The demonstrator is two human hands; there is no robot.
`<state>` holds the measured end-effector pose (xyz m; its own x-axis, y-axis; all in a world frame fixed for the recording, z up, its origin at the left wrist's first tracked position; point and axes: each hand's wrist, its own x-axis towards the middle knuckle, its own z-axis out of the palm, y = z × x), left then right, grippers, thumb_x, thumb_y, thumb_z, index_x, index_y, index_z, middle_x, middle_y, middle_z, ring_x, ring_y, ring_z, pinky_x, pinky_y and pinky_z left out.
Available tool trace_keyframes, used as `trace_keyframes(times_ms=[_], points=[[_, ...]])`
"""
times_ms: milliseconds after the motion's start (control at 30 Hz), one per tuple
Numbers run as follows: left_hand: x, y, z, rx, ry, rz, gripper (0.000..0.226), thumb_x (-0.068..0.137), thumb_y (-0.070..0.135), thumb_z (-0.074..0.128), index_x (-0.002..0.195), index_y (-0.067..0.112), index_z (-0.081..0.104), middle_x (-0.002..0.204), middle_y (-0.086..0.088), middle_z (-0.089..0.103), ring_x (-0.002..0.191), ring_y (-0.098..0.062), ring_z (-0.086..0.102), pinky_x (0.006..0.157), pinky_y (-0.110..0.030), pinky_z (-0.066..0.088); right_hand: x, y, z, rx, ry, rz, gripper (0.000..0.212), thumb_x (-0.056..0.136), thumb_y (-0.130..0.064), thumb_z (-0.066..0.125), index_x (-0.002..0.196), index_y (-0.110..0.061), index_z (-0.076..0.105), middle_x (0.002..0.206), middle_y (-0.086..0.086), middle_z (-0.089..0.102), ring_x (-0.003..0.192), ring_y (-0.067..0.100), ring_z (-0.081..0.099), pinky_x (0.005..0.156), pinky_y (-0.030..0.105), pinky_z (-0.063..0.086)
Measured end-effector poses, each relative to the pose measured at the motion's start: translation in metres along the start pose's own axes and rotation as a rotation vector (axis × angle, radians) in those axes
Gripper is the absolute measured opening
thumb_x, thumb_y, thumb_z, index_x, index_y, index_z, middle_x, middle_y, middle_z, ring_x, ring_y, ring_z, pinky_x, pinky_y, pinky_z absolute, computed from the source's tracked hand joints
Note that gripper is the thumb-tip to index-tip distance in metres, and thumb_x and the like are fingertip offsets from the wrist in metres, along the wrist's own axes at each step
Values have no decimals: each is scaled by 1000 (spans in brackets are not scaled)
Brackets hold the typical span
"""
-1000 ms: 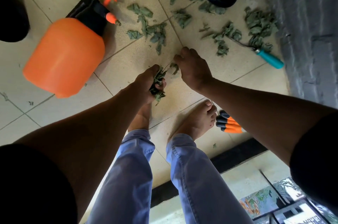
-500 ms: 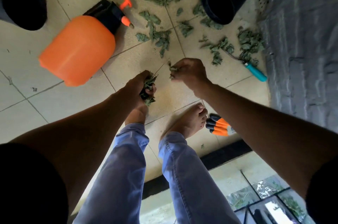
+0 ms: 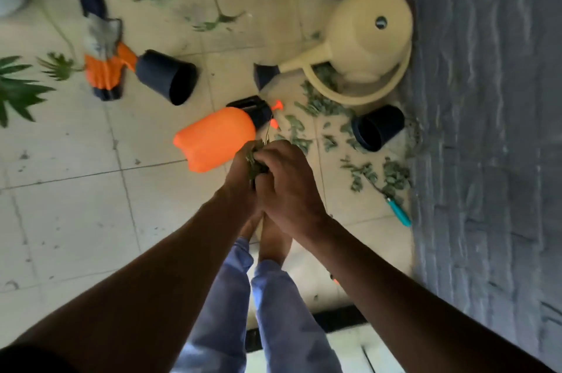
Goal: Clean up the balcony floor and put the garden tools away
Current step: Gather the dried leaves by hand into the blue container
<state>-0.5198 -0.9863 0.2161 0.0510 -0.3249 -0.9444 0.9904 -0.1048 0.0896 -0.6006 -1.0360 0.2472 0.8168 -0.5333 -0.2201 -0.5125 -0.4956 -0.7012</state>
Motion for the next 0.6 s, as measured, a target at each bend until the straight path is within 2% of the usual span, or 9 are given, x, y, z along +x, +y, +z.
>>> trace_keyframes(times_ms=[67,133,167,233,300,367,400,500,600], points=[[-27,12,-1,-66,-65,70,46,112,23,23,72,21,44,58,6,47,44,-3,54,46,-12,44,4,-28,-5,45,32,-53,35,87,-17,46,105,-2,72,109,11,65,102,25,58,95,35,47],[-55,22,-5,-71,-62,115,42,114,29,20,84,25,48,71,13,57,49,6,61,48,-11,49,10,-54,-12,67,63,-103,27,98,-20,51,99,-4,73,105,7,66,101,22,59,93,37,48],[-67,27,-7,-96,-83,122,42,114,33,20,87,25,51,70,15,62,51,6,63,49,-11,50,14,-66,-14,66,83,-127,23,100,-19,55,95,-5,73,102,6,66,100,22,60,91,38,49],[-87,38,-13,-154,-142,168,45,113,35,22,85,22,54,63,12,65,52,0,66,49,-14,52,22,-89,-16,41,133,-193,14,97,-15,65,88,-6,73,97,6,66,96,22,61,88,38,50],[-104,49,-21,-299,-166,270,40,109,26,28,79,17,53,63,2,58,58,-9,64,55,-18,52,26,-109,-13,33,142,-273,8,92,-13,71,86,-8,71,93,5,65,93,24,61,85,39,50],[-120,57,-33,-453,-207,318,24,104,21,33,87,17,49,78,-1,49,72,-13,61,68,-22,52,29,-130,-8,34,93,-336,6,88,-13,74,93,-11,71,95,2,64,94,23,60,85,39,50],[-128,60,-41,-527,-210,314,21,103,19,34,90,16,50,83,-1,48,77,-14,61,72,-22,52,30,-141,-4,34,59,-355,11,87,-14,74,98,-13,71,97,0,64,96,21,60,86,39,50],[-158,74,-67,-713,-267,338,26,97,16,43,83,9,64,79,-5,60,75,-17,68,71,-23,57,32,-174,15,94,-35,-362,23,86,-14,74,109,-17,71,105,-4,64,102,15,59,90,34,50],[-178,88,-104,-847,-259,410,39,104,19,39,81,6,67,76,-7,64,71,-19,70,66,-25,60,29,-209,48,197,-139,-301,23,89,-18,69,112,-20,73,119,-6,60,117,17,54,99,31,48]])
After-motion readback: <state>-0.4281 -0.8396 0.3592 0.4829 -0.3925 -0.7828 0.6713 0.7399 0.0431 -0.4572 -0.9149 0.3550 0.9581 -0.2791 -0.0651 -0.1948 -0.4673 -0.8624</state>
